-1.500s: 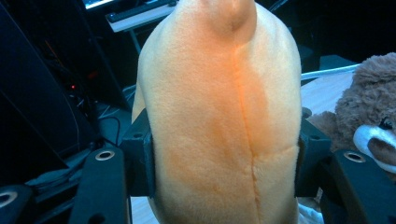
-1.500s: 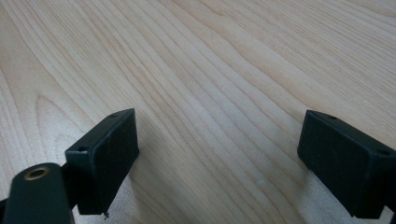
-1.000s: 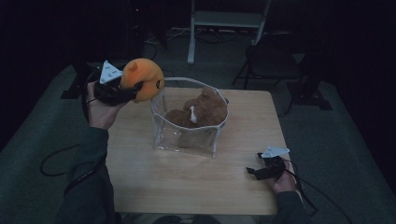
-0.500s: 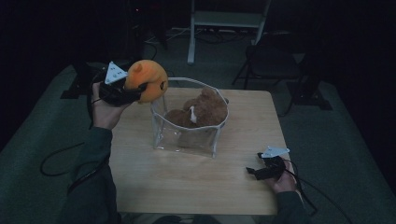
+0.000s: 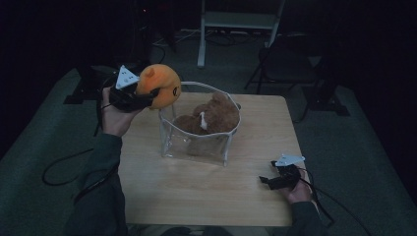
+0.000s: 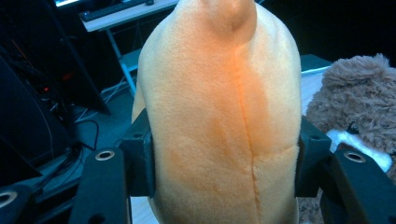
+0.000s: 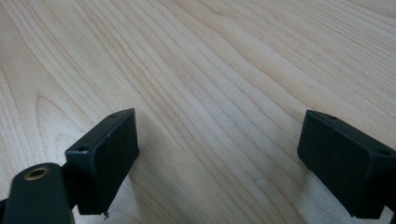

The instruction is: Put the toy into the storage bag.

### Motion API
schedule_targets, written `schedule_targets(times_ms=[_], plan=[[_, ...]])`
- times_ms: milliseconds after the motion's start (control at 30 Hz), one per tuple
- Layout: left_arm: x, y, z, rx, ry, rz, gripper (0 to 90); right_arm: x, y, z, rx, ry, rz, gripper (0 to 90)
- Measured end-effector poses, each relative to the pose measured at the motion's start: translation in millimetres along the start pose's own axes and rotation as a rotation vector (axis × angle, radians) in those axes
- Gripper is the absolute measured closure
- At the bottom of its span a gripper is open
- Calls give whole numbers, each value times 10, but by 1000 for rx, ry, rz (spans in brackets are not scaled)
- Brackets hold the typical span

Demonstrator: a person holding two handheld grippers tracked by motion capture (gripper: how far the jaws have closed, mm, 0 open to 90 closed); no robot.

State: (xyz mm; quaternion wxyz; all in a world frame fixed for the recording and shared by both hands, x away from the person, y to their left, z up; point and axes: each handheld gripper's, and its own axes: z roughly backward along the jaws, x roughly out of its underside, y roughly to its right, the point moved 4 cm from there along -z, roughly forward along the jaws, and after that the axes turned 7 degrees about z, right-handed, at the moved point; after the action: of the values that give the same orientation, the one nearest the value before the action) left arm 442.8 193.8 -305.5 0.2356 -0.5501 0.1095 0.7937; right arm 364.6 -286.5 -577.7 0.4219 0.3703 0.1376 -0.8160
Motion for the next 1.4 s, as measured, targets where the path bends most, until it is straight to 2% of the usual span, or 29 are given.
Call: schedule_targets(times_ms=[1400], plan=[[21, 229, -174, 60, -10, -11, 407, 0, -1, 0, 0, 0, -1, 116]])
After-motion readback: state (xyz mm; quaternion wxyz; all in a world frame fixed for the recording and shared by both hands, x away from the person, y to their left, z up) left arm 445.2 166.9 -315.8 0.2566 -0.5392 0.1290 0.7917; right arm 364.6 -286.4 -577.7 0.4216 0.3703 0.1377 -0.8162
